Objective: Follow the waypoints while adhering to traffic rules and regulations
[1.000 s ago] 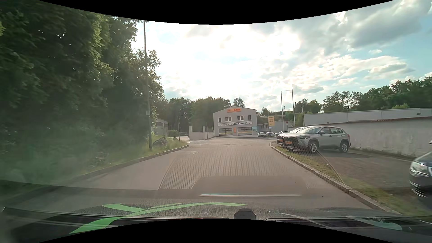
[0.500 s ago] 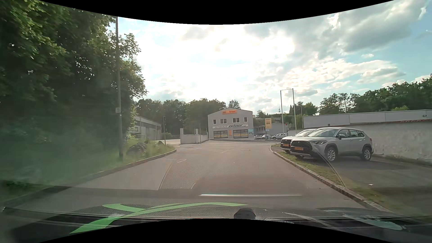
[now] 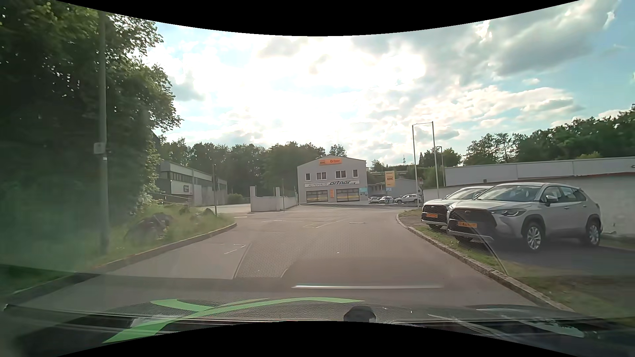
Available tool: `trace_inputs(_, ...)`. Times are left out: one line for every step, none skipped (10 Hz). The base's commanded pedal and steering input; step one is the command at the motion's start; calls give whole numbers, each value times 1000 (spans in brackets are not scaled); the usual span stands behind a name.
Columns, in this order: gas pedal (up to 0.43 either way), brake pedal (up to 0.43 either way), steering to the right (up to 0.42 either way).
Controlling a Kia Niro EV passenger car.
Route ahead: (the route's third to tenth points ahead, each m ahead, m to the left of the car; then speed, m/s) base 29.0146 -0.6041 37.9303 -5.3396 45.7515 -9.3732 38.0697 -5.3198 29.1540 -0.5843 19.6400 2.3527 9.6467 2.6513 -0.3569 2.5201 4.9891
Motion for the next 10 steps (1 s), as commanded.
trace_inputs(67,0,32)
trace_inputs(79,0,32)
trace_inputs(79,0,32)
trace_inputs(87,0,32)
trace_inputs(87,0,32)
trace_inputs(87,0,31)
trace_inputs(87,0,31)
trace_inputs(87,0,31)
trace_inputs(87,0,31)
trace_inputs(87,0,31)
